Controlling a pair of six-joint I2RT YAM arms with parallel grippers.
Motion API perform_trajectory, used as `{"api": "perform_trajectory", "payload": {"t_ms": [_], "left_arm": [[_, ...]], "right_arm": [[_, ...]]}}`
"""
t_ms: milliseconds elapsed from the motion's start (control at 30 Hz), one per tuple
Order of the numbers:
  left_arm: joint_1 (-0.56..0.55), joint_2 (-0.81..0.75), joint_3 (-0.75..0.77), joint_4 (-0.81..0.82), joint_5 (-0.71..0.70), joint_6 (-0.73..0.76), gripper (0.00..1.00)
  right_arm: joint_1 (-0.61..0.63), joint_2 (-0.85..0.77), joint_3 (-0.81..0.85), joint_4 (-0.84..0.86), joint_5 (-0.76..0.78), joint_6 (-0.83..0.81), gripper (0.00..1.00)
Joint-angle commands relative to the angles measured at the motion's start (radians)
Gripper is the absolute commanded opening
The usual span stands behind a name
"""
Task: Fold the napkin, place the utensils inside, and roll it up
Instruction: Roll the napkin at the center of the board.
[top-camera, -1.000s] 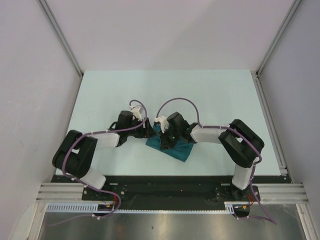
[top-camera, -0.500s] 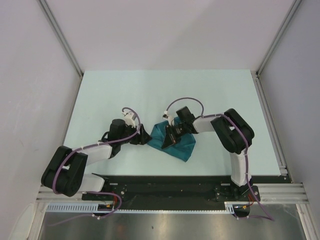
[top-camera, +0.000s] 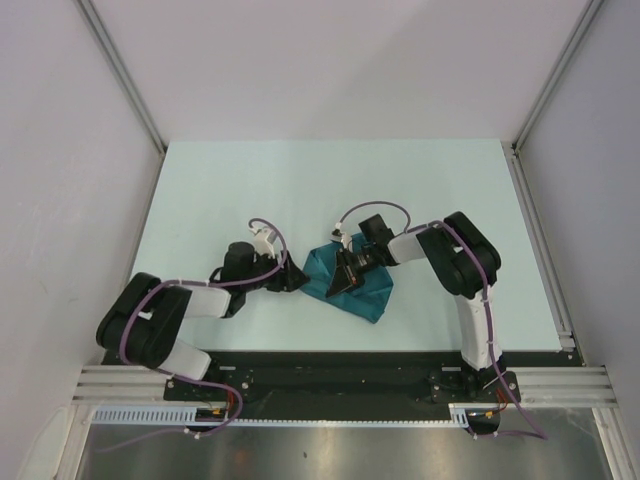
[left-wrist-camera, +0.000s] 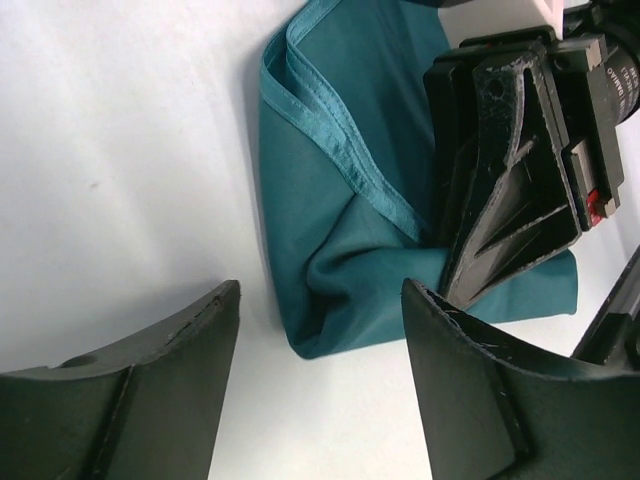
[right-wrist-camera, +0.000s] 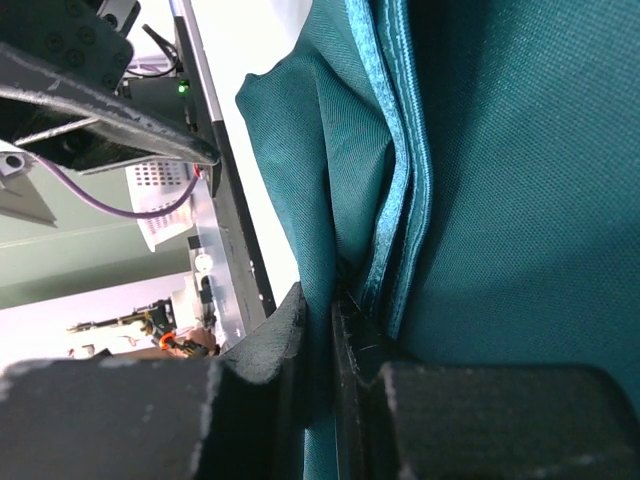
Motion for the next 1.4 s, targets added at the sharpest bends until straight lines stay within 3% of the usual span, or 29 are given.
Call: {"api": "perform_trajectory", "payload": {"t_ms": [0,400,500,633,733,867,967,1100,1267,1367], "left_arm": [[-0.006,0.076,0.004,0.12,0.045,-0.062,0.69],[-0.02,0.159,-0.019,0.249,0.133,-0.113,0.47],[-0.02,0.175,-0.011,0.261,0.148,-0.121,0.34],[-0.02,0.182,-0.005,0.255,0.157,-0.122,0.08],[-0.02,0.179,0.009,0.22,0.149,-0.11,0.0],[-0.02,0.166,0.035,0.128,0.137,-0.09,0.0],[-0.02,0.155,0.061,0.058,0.129,-0.081,0.0],[-0.02,0.155,0.094,-0.031,0.123,-0.076,0.0],[-0.019,0.158,0.14,-0.117,0.111,-0.092,0.0],[-0.019,0.164,0.163,-0.164,0.108,-0.099,0.0]], "right_arm": [[-0.009,0.041,0.006,0.005,-0.003,0.022,0.05],[-0.026,0.073,0.016,0.01,-0.014,0.041,0.05],[-0.027,0.076,0.021,-0.002,-0.008,0.032,0.05],[-0.029,0.061,0.021,-0.012,-0.003,0.025,0.07],[-0.032,0.031,0.028,-0.024,0.003,0.016,0.17],[-0.038,-0.048,0.079,-0.177,0.049,-0.062,0.4],[-0.035,-0.139,0.104,-0.255,0.128,-0.118,0.53],[0.017,-0.283,0.079,-0.282,0.369,-0.212,0.65],[0.178,-0.424,-0.02,-0.153,0.669,-0.286,0.76],[0.304,-0.485,-0.115,-0.044,0.956,-0.341,0.78]]}}
